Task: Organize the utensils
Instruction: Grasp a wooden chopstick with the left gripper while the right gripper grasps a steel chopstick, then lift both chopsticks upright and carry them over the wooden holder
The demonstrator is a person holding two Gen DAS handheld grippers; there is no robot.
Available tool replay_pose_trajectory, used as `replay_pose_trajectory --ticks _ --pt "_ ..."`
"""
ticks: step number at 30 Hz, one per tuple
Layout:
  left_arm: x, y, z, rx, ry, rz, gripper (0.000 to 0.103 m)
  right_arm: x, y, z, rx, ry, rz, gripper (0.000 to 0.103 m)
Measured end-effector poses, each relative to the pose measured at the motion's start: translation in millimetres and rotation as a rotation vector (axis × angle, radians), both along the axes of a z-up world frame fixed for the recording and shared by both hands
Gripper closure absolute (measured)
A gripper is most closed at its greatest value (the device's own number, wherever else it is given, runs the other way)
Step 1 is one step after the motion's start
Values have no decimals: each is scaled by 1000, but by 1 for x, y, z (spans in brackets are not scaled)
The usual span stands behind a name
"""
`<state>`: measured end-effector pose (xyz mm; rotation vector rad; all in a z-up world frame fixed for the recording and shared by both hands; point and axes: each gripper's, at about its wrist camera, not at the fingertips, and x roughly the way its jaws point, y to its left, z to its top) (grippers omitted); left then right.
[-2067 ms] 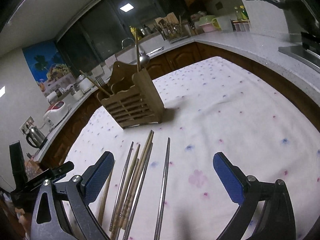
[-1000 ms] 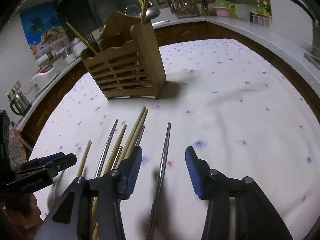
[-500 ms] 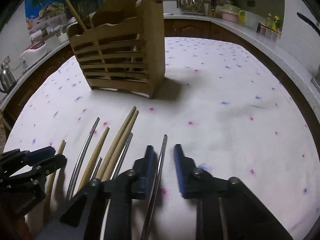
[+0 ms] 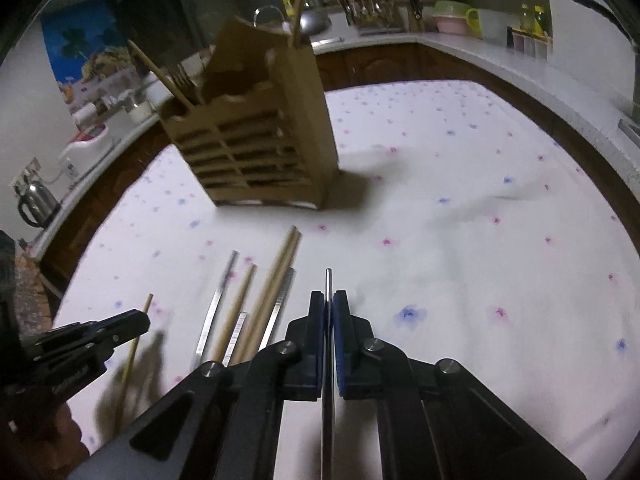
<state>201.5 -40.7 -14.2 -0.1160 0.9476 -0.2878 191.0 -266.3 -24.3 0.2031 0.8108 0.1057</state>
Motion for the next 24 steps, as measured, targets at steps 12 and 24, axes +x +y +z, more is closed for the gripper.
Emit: replay_pose_trajectory --ticks 12,24 --pt "-30 29 74 -146 -138 23 98 -41 -3 67 74 -164 19 99" --pt "-48 44 124 -190 -255 29 98 -66 -9 130 91 -330 11 99"
